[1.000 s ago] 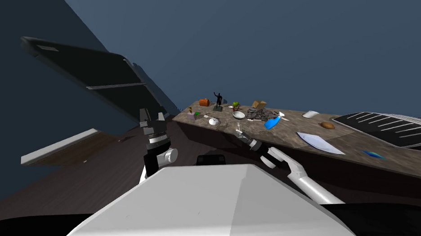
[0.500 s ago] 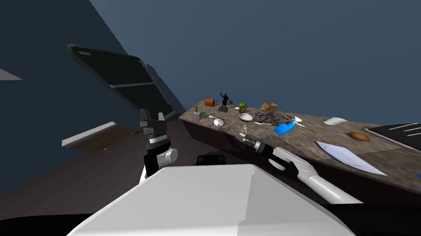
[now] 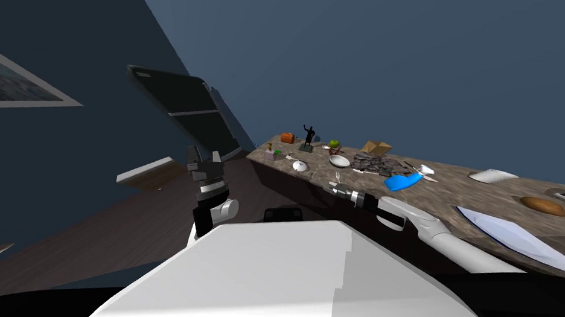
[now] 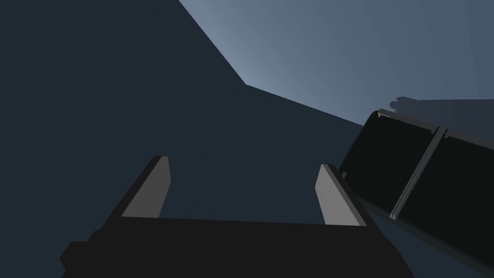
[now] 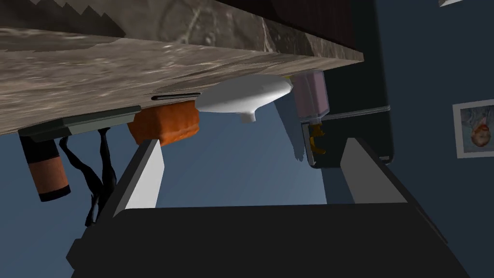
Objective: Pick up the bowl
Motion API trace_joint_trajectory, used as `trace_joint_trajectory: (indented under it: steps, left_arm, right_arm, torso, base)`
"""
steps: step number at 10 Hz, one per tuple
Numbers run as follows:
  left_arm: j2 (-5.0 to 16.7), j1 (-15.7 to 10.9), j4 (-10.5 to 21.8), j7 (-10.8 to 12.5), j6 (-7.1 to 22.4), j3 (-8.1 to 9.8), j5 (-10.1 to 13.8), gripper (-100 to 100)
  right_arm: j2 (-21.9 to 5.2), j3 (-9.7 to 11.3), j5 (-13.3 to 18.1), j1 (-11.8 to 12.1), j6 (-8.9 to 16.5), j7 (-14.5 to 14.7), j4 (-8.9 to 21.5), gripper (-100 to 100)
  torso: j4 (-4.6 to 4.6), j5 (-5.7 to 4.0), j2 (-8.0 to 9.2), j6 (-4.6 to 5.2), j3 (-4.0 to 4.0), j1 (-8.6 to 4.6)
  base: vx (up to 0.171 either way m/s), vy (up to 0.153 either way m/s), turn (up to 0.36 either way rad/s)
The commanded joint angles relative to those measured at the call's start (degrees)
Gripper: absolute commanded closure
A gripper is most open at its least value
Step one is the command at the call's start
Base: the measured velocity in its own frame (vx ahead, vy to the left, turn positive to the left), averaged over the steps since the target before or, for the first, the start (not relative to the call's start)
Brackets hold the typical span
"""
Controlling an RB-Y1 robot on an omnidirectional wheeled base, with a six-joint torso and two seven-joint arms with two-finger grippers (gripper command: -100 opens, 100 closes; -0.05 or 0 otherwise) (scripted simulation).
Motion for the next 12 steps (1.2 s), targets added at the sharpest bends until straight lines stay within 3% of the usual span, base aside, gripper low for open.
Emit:
trace_joint_trajectory:
  steps: [1,4,5,6,7,8,9,10,11,12]
  left_arm:
    - [0.0,0.0,0.0,0.0,0.0,0.0,0.0,0]
    - [0.0,0.0,0.0,0.0,0.0,0.0,0.0,0]
    - [0.0,0.0,0.0,0.0,0.0,0.0,0.0,0]
    - [0.0,0.0,0.0,0.0,0.0,0.0,0.0,0]
    - [0.0,0.0,0.0,0.0,0.0,0.0,0.0,0]
    - [0.0,0.0,0.0,0.0,0.0,0.0,0.0,0]
    - [0.0,0.0,0.0,0.0,0.0,0.0,0.0,0]
    - [0.0,0.0,0.0,0.0,0.0,0.0,0.0,0]
    - [0.0,0.0,0.0,0.0,0.0,0.0,0.0,0]
    - [0.0,0.0,0.0,0.0,0.0,0.0,0.0,0]
  right_arm:
    - [-2.9,0.7,1.6,0.2,-0.4,0.3,2.9,-100]
    - [-7.0,1.2,2.9,0.4,-0.6,0.2,6.0,-100]
    - [-9.1,1.8,4.1,0.5,-0.9,0.1,8.7,-100]
    - [-10.0,1.8,4.1,0.5,-0.9,0.1,8.5,-100]
    - [-12.5,2.3,5.2,0.8,-1.1,-0.1,10.1,-100]
    - [-12.8,2.3,5.2,0.8,-1.1,-0.1,11.6,-100]
    - [-15.2,2.8,6.3,1.0,-1.3,-0.3,13.8,-100]
    - [-15.5,2.8,6.3,1.0,-1.3,-0.3,14.2,-100]
    - [-18.1,3.4,7.3,1.3,-1.5,-0.6,16.6,-100]
    - [-18.1,3.4,7.3,1.3,-1.5,-0.6,16.8,-100]
  torso:
    - [0.0,0.0,0.0,0.0,0.0,0.0]
    - [0.0,-0.01,0.02,-0.03,0.01,-0.03]
    - [0.01,-0.02,0.04,0.01,0.02,-0.03]
    - [0.01,0.0,0.04,-0.03,0.03,0.02]
    - [0.01,-0.02,0.06,0.01,0.03,-0.01]
    - [0.01,-0.01,0.05,-0.05,0.03,0.01]
    - [0.02,-0.01,0.08,0.05,0.05,-0.02]
    - [0.02,0.0,0.08,-0.03,0.05,0.02]
    - [0.02,-0.02,0.1,0.03,0.06,-0.01]
    - [0.03,-0.02,0.12,0.02,0.07,-0.02]
  base:
    - [0.031,0.037,0.236]
    - [0.021,0.022,0.152]
    - [0.02,0.033,0.225]
    - [0.016,0.024,0.12]
    - [0.014,0.032,0.275]
    - [0.013,0.018,0.09]
    - [0.008,0.032,0.206]
    - [0.006,0.02,0.1]
    - [0.009,0.022,0.148]
    - [0.008,0.015,0.109]
